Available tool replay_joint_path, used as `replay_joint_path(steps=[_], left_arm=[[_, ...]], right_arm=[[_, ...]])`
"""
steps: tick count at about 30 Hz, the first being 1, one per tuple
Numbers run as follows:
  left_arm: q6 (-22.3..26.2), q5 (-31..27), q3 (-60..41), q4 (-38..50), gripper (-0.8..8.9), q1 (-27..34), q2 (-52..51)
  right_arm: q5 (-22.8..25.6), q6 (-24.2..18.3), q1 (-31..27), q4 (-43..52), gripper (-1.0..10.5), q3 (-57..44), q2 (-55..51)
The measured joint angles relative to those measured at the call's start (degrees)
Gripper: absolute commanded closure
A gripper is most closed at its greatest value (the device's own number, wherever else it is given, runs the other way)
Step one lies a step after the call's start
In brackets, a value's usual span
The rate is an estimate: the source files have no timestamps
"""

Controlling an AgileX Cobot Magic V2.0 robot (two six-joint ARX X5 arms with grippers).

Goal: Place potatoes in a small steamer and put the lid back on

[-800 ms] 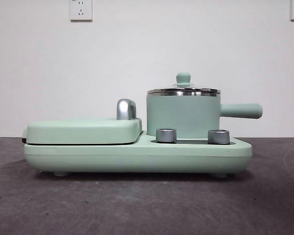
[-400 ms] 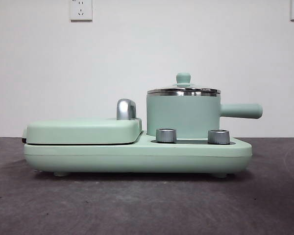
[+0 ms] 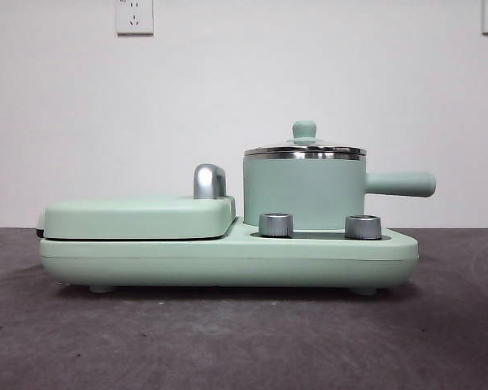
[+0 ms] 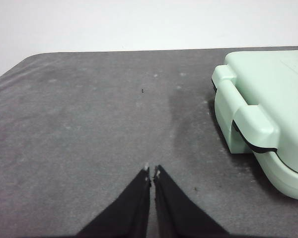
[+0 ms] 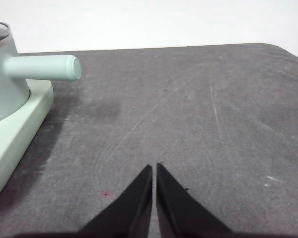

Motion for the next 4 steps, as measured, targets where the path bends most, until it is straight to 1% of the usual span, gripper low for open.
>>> replay_joint_path(steps=[4], left_arm=[[0.0,0.0,0.0,0.0,7.95,0.0,0.0]], right_arm=[[0.0,0.0,0.0,0.0,9.4,0.0,0.0]])
